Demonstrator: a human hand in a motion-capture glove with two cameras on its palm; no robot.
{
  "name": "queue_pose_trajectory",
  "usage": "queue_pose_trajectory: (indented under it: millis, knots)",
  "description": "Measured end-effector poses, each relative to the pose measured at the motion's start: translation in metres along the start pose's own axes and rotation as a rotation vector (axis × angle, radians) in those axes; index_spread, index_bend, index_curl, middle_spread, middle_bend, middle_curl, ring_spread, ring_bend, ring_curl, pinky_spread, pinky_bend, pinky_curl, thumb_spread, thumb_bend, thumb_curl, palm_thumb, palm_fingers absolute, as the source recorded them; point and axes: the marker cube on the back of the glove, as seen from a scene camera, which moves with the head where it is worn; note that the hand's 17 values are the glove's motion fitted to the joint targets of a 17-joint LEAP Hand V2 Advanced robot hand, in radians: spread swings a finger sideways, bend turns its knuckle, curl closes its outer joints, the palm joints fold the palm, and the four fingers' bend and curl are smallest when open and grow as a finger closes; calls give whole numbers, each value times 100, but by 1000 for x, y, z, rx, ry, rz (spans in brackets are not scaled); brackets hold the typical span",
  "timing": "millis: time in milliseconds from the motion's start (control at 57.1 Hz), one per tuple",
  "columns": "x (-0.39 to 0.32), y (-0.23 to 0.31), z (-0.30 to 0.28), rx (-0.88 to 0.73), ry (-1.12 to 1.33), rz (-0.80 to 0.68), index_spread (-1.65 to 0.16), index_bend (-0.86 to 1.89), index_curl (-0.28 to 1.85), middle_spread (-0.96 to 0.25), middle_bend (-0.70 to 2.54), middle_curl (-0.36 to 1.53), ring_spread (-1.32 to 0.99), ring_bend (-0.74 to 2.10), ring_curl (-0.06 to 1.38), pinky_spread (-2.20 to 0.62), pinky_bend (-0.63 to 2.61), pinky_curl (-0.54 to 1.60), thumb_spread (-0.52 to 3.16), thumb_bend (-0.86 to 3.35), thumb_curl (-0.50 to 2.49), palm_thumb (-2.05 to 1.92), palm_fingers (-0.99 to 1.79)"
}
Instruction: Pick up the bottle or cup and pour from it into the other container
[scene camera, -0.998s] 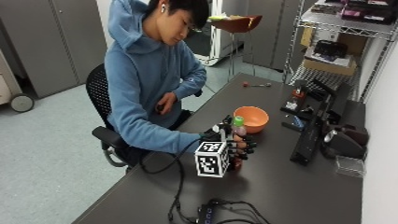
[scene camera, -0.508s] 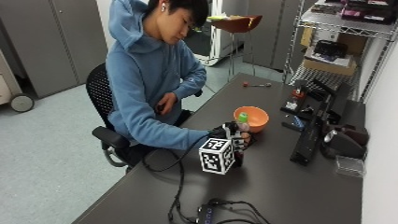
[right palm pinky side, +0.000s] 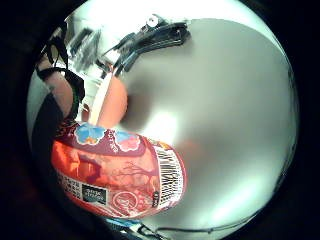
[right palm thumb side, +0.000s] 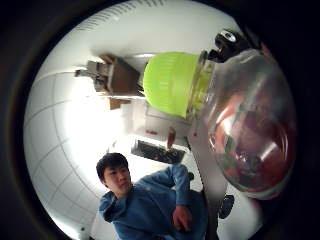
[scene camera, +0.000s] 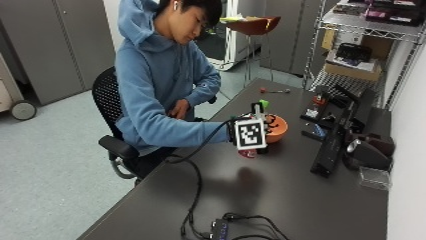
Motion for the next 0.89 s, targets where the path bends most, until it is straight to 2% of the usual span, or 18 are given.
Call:
queue_pose_trajectory:
  millis: [70,158,333,700,893]
  knots:
    - [-17,-3,-1,-79,94,11,-15,13,32,-7,41,52,-17,55,46,-12,37,38,9,-3,68,117,111]
    - [-30,-23,7,-95,323,28,-15,13,32,-7,40,53,-17,56,47,-13,38,38,7,-3,69,116,112]
    - [-62,-41,8,-347,558,91,-14,13,33,-7,39,54,-17,56,48,-14,39,39,6,-3,70,114,114]
    - [-97,-79,69,-602,1335,170,-15,13,35,-8,39,55,-18,56,49,-15,41,40,4,-3,72,113,115]
    - [-102,-84,85,-742,1541,177,-15,13,35,-8,40,56,-18,56,49,-16,40,40,3,-3,73,112,115]
